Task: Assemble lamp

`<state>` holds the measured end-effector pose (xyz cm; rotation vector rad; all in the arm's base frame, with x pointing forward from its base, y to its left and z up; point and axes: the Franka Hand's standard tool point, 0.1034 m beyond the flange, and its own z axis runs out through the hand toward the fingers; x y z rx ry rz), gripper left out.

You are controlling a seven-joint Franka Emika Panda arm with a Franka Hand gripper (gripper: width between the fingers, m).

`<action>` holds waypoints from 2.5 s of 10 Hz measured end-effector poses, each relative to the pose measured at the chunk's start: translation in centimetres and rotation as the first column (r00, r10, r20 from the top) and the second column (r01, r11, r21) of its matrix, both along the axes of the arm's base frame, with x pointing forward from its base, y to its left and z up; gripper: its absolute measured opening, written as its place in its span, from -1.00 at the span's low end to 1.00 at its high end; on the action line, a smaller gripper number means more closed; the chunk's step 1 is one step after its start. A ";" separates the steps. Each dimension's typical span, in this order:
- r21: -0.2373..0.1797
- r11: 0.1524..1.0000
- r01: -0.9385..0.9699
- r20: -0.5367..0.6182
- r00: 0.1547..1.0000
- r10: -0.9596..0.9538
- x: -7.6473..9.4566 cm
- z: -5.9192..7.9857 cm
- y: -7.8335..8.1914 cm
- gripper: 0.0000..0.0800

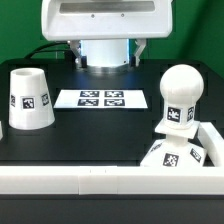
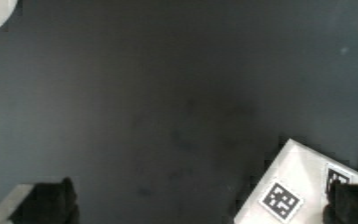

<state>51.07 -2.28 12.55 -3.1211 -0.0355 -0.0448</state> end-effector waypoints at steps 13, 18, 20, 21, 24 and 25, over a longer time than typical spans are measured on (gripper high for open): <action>-0.012 0.992 -0.123 -0.020 0.992 0.123 -5.9 -1.4 -7.3 0.75; -0.011 0.983 -0.186 -0.056 0.981 0.185 -9.0 -3.0 -11.4 0.75; -0.012 0.981 -0.192 -0.072 0.979 0.191 -9.1 -3.8 -11.5 0.75; -0.012 0.981 -0.195 -0.079 0.978 0.194 -9.2 -4.2 -11.4 0.75; -0.007 0.979 -0.202 -0.097 0.975 0.200 -9.6 -5.0 -11.2 0.75; -0.006 0.979 -0.202 -0.099 0.975 0.200 -9.7 -5.0 -11.2 0.51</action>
Offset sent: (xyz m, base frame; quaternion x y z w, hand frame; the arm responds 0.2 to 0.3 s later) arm -0.0494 -0.0527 -0.0085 -0.0333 -0.0123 -0.1062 0.9937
